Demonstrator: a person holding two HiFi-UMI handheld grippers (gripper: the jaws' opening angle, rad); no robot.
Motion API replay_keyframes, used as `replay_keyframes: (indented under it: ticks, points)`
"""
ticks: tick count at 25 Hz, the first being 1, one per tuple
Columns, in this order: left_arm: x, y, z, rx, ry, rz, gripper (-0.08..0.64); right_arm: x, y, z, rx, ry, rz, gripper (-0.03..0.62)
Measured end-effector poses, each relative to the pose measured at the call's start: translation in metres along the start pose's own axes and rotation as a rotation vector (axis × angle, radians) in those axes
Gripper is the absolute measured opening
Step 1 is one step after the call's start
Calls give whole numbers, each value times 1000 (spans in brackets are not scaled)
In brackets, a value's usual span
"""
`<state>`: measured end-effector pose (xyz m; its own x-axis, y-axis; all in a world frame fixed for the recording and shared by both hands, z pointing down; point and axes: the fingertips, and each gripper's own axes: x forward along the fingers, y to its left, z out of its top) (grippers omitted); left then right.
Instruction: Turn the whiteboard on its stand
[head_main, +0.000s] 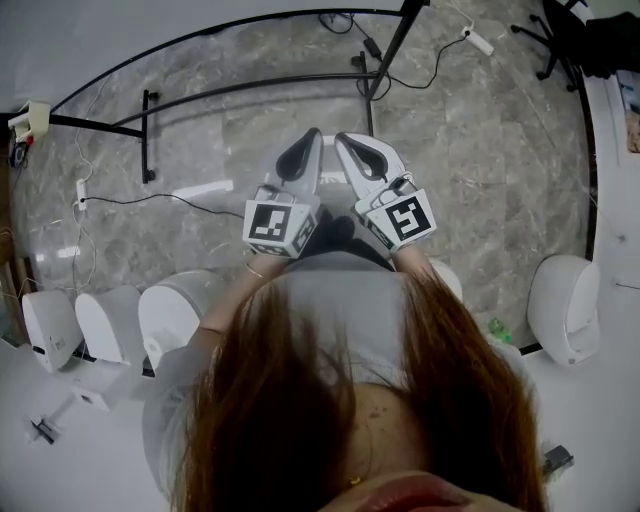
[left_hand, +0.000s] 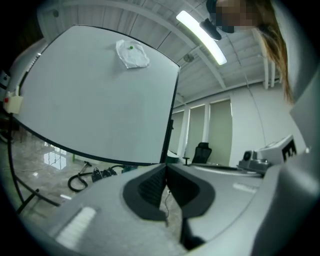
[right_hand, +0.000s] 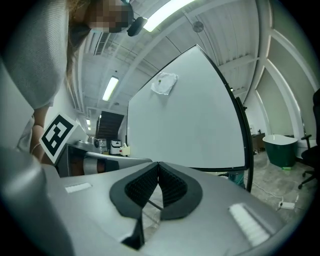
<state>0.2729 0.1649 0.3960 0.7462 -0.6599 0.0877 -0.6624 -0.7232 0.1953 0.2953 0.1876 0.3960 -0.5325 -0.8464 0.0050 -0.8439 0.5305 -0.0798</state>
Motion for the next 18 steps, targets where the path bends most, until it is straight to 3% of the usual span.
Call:
replay_keyframes:
  ticks: [4, 8, 11, 18]
  points:
    - [-12, -1, 6, -4, -17, -22, 2, 3, 20, 7, 7, -21, 46, -5]
    - [-28, 8, 17, 7, -47, -11, 2, 13, 27, 19, -15, -35, 7, -5]
    - [-40, 20, 19, 4, -54, 8, 2, 20, 37, 20, -71, -24, 6, -5]
    - [-57, 26, 20, -1, -62, 14, 2, 24, 55, 30, -93, -30, 2, 3]
